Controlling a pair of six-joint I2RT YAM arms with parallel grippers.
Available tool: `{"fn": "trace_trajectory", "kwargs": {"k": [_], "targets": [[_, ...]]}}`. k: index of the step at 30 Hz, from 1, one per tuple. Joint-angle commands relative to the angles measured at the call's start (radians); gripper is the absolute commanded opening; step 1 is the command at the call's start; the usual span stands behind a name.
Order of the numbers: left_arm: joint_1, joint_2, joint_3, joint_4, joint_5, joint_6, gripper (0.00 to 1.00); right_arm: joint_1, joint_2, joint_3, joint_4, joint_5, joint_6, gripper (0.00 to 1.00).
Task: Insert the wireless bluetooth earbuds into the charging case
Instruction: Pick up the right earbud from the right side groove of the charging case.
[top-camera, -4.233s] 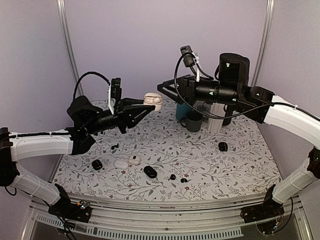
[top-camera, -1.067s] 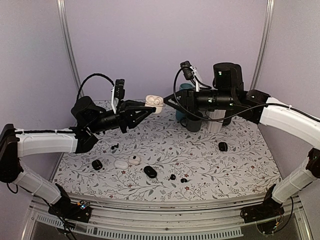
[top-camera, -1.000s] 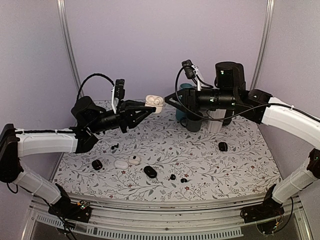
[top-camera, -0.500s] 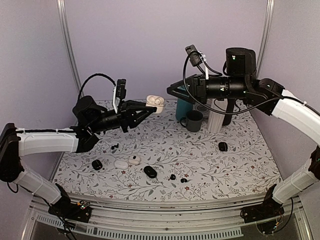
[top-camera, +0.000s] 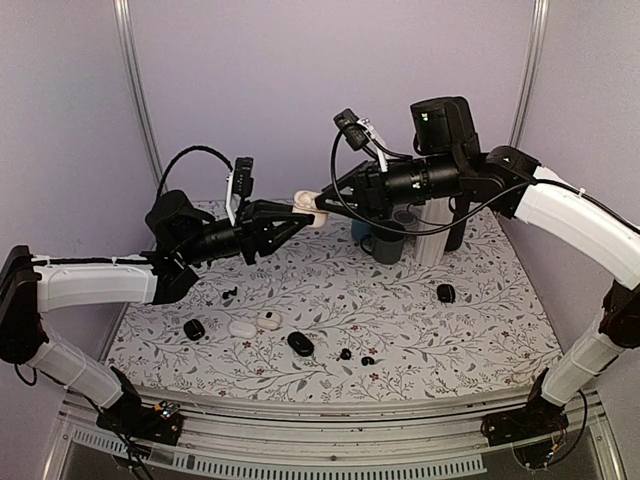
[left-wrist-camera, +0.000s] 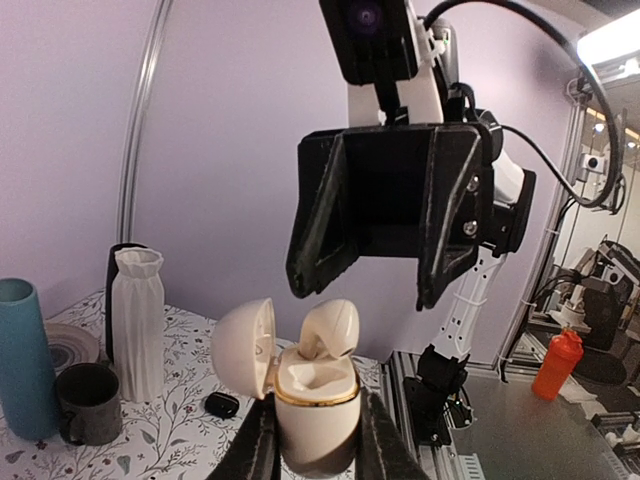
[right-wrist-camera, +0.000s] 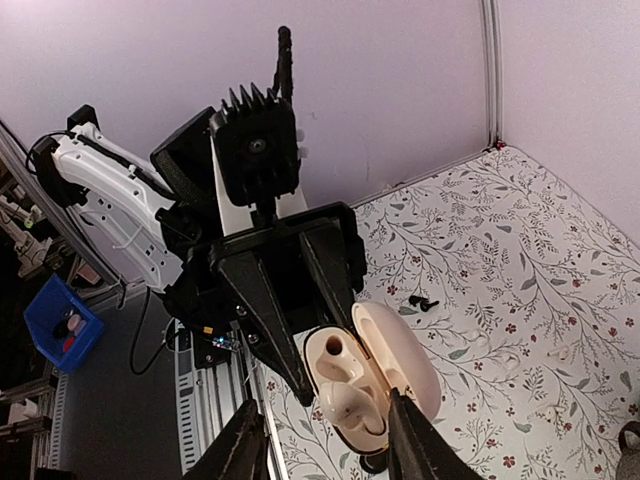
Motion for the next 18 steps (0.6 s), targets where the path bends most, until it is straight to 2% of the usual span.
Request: {"fn": "trace_trajectory", "kwargs": {"k": [1,18], "targets": [[0.015,-0.004,0.026,-0.010,0.010,-0.001,0.00,0.012,0.009,0.040,-0.042,0.028,-0.040,0.41],[0.014,-0.004,0.031,-0.013,0.013,0.001,0.00,0.024,0.043,0.070,-0.076,0.057,-0.058,0.40]]}}
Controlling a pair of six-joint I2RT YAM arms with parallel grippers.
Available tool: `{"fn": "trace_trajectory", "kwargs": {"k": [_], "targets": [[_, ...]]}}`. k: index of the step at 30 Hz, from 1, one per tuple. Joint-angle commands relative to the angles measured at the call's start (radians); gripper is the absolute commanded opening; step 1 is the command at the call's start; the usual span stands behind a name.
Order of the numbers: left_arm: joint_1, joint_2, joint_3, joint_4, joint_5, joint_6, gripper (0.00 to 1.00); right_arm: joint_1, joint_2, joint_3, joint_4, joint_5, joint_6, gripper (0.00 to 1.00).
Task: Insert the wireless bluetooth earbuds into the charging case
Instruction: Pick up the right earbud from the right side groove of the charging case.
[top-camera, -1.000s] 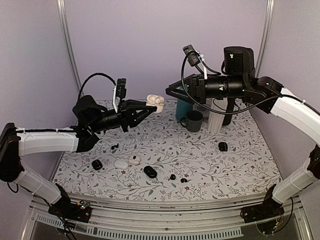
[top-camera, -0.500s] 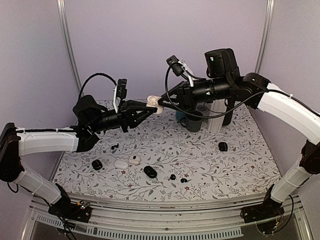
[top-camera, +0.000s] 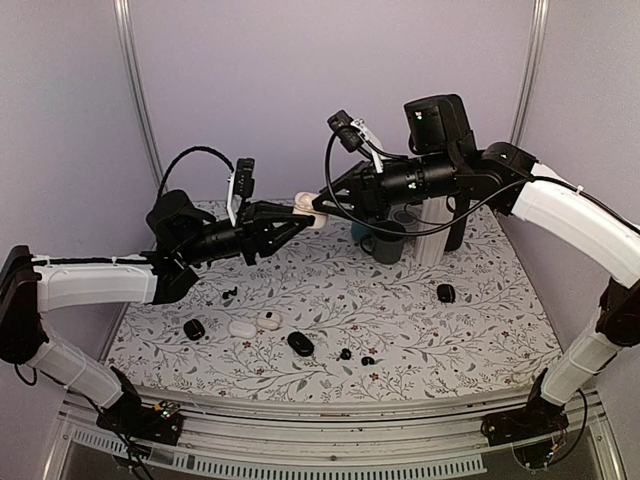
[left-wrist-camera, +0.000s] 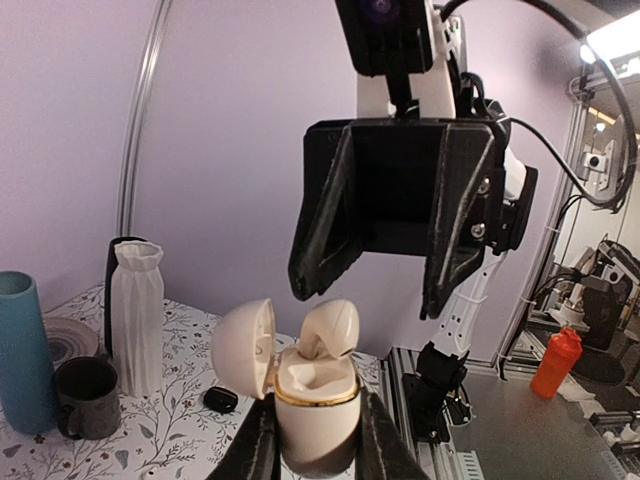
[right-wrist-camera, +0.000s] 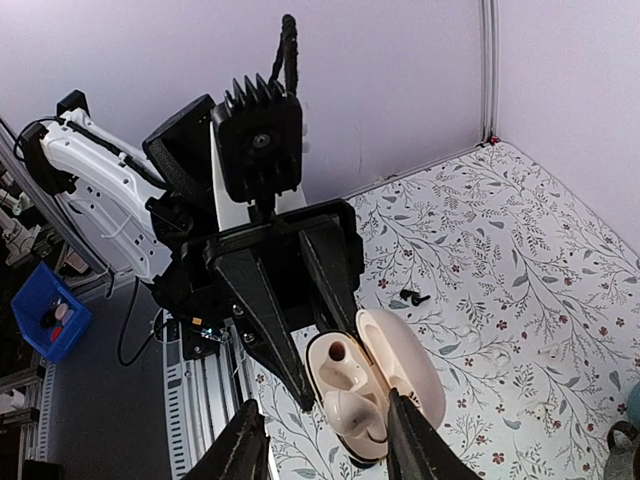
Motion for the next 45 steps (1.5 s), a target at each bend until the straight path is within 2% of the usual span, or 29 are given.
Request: {"fn": "trace_trajectory", "kwargs": {"k": [1,22,45], "targets": [[0.013,-0.003,0.031,0.003,0.009,0.001,0.00,0.006,0.019,0.027,-0.015,0.023,-0.013,0.40],[0.014,-0.008,0.031,-0.002,0.019,0.006,0.00,0.009,0.047,0.054,-0.017,0.033,0.001,0.39],[0.013,-0.018,0.024,0.003,0.007,0.019,0.00,0.008,0.042,0.022,0.038,0.046,0.070,0.22]]}}
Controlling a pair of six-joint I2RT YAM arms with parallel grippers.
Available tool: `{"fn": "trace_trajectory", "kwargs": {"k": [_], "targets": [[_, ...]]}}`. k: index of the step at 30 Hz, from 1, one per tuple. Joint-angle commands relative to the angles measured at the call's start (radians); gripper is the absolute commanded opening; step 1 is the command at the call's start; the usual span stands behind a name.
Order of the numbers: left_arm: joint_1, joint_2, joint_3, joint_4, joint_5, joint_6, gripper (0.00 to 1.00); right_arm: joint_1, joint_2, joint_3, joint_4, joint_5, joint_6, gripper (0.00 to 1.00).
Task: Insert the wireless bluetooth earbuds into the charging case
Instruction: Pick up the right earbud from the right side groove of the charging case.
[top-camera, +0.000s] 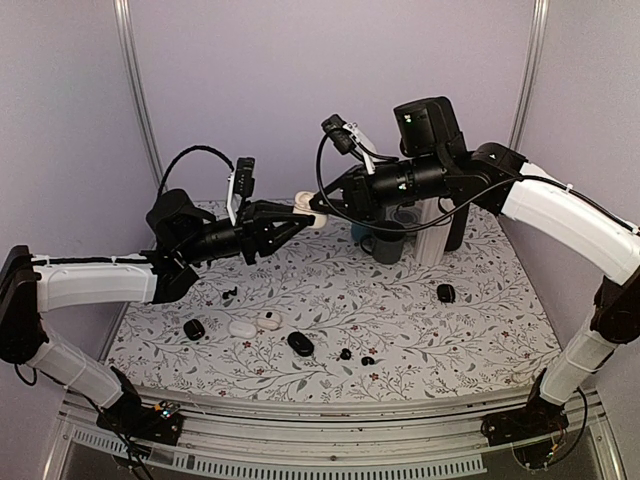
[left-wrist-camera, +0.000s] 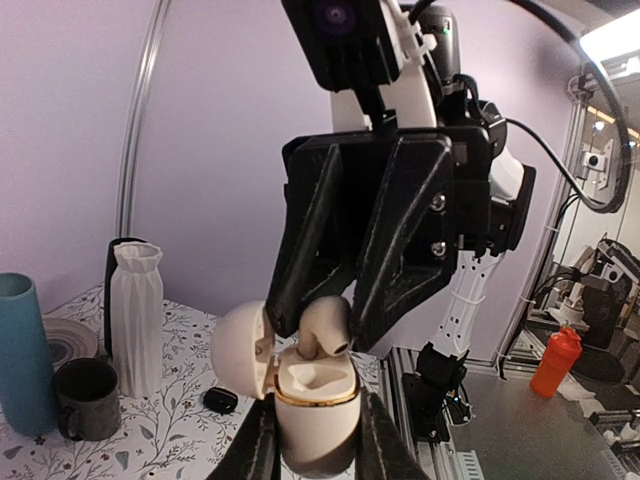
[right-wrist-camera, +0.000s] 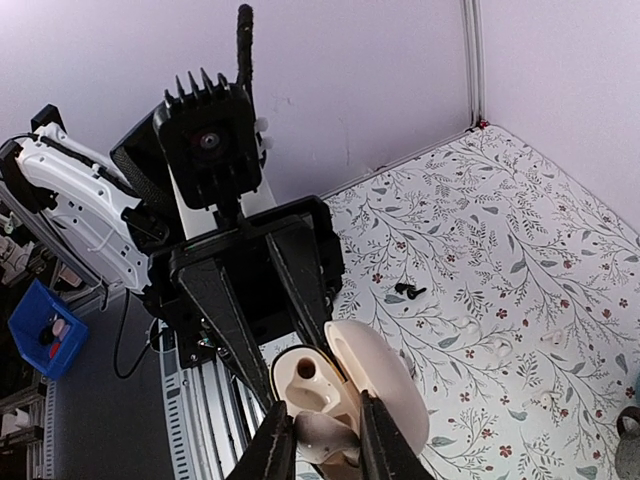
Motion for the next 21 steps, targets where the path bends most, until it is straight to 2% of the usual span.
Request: {"fn": "trace_trajectory", "kwargs": {"k": [1,6,9,21], "targets": [[0.013,-0.020,0.018,0.013,-0.001,0.015,0.00,0.003,-0.001,-0.005,0.049,0.011,0.031,0.22],[0.011,-0.029,0.001,0.052,-0.017,0.017,0.00,0.002,-0.012,-0.034,0.087,0.012,0.060,0.20],[0.011,-0.035,-0.003,0.064,-0.024,0.019,0.00,0.002,-0.017,-0.050,0.104,0.011,0.076,0.15],[0.010,-0.062,-0.026,0.102,-0.059,0.036,0.00,0.003,-0.040,-0.083,0.140,0.050,0.122,0.11]]}}
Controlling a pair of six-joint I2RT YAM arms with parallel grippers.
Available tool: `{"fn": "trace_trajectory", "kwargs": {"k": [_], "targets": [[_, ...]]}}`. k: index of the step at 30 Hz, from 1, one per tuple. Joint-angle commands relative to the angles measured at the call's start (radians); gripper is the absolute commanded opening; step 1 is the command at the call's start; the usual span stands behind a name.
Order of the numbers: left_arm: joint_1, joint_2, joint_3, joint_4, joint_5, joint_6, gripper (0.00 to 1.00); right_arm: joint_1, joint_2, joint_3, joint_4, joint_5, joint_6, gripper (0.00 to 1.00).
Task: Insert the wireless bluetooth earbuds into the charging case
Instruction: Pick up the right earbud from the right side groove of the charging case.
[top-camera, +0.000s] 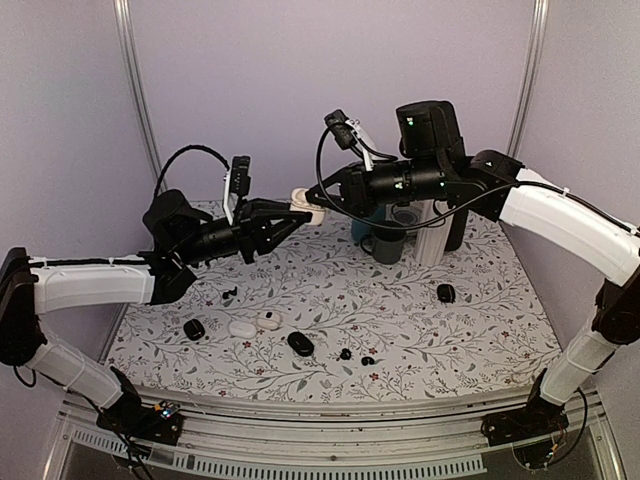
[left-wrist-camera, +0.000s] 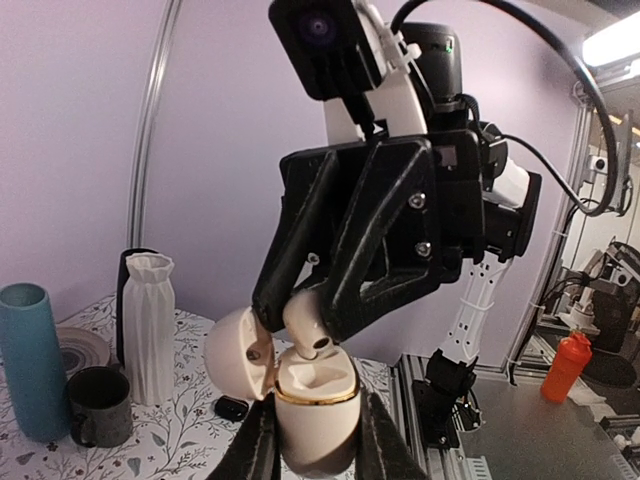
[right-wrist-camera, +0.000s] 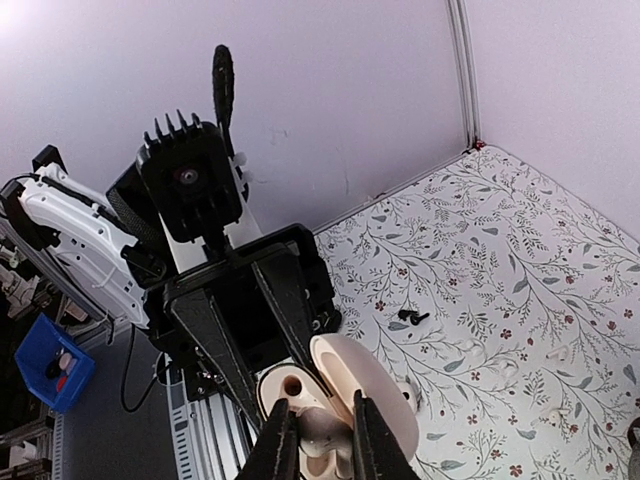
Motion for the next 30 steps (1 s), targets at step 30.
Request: {"fn": "trace_trajectory", "kwargs": {"k": [30], "targets": [[-0.041,-0.098,-0.062,0.160,-0.218,0.179,0.00,0.003,-0.037,-0.063,0.073,0.015,0.123,0.10]]}}
